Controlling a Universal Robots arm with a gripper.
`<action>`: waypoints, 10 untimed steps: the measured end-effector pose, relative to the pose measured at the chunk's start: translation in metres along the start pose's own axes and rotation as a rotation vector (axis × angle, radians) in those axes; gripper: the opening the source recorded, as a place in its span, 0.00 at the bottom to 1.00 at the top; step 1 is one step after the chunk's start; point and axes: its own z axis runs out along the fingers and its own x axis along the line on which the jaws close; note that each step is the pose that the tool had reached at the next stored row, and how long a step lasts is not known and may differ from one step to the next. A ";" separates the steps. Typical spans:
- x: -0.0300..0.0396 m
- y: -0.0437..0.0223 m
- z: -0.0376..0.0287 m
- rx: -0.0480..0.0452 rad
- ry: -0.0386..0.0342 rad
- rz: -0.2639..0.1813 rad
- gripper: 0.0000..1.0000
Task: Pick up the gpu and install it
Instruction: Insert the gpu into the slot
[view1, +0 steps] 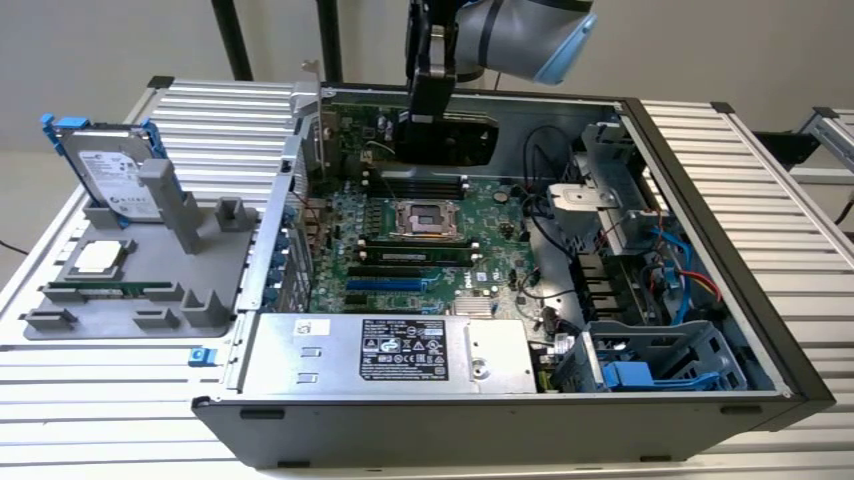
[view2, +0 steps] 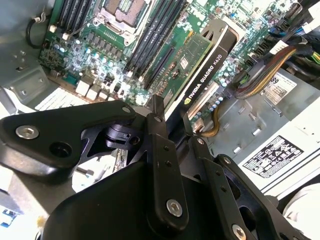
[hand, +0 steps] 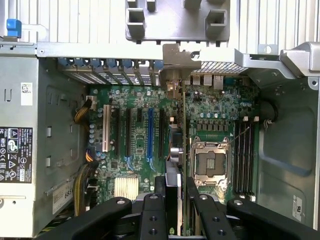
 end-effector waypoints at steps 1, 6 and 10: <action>0.0000 0.0000 0.0000 -0.0001 0.0000 0.000 0.00; 0.0000 0.0000 0.0006 0.0001 -0.0001 0.000 0.00; 0.0000 -0.0001 0.0025 0.0002 0.0001 0.000 0.00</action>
